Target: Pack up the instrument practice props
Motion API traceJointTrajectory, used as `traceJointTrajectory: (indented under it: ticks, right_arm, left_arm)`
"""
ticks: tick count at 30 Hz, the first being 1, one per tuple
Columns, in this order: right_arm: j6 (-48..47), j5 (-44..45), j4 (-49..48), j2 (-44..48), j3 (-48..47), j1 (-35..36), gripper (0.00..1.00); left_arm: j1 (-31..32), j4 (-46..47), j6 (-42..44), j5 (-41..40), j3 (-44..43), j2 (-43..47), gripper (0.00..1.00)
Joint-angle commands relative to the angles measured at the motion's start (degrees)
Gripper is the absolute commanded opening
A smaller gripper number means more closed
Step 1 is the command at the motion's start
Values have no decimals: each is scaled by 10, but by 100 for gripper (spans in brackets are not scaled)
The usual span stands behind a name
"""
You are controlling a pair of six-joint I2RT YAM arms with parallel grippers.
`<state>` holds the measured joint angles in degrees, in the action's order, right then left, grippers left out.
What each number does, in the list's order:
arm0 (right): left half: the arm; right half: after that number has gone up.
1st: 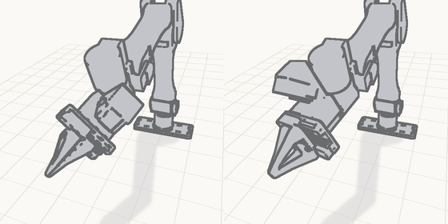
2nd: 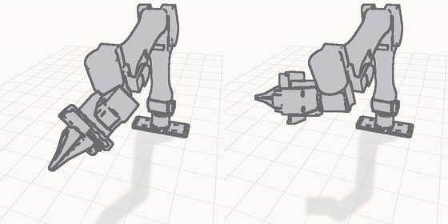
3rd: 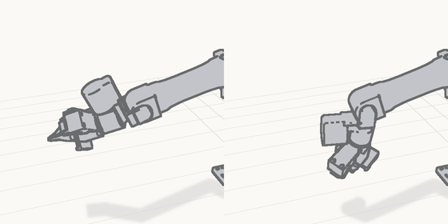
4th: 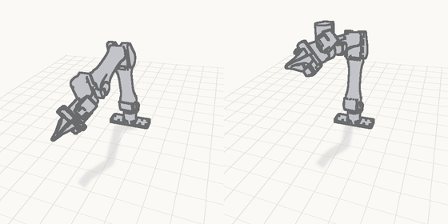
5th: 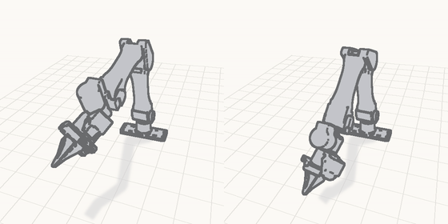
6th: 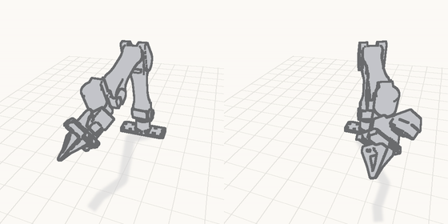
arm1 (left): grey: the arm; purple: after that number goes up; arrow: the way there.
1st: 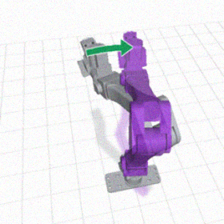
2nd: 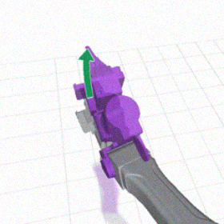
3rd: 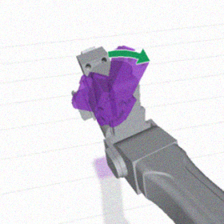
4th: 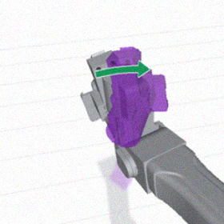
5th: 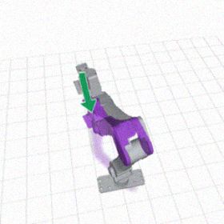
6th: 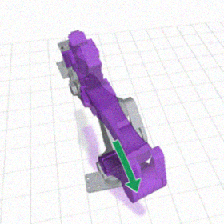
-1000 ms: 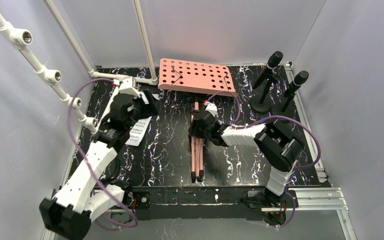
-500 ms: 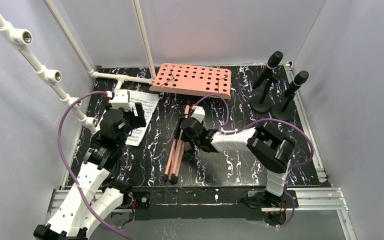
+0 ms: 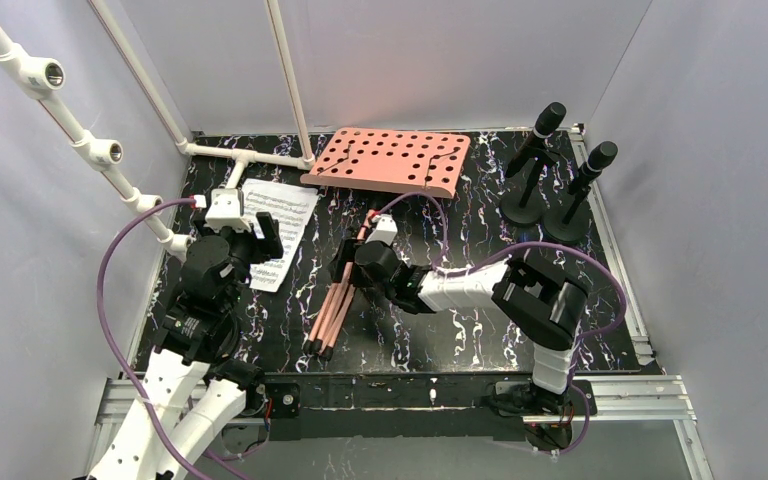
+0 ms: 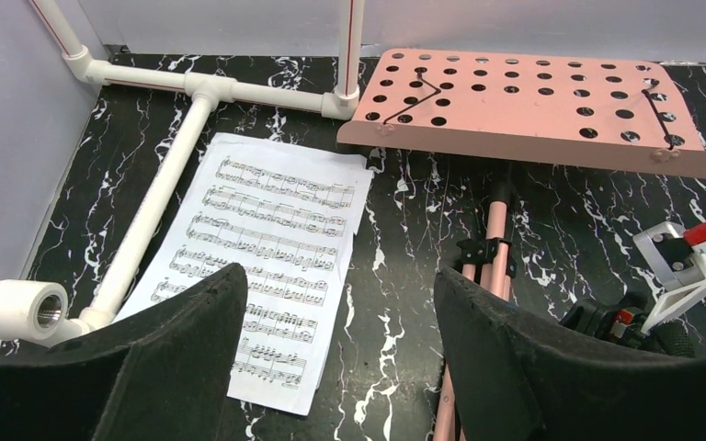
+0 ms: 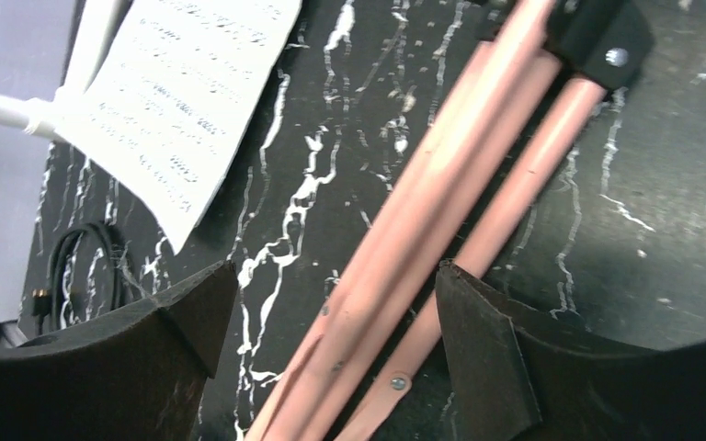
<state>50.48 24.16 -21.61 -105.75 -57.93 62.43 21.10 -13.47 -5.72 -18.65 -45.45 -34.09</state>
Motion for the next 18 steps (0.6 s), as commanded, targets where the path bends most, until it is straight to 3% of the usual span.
traceJointTrajectory:
  ticks: [1, 10, 14, 18]
  right_arm:
    - [-40, -36, -88, -1, -6, 4, 89]
    - [-127, -138, -107, -15, -54, -9, 95]
    - [-173, -154, -33, 35, -45, -26, 99]
    - [-244, -102, 63, 121, -13, -38, 99]
  left_arm:
    - [-2, 7, 11, -2, 3, 7, 72]
    - [-2, 23, 18, 31, 12, 13, 72]
    - [-3, 28, 18, 47, 16, 16, 72]
    - [-2, 33, 18, 61, 24, 27, 72]
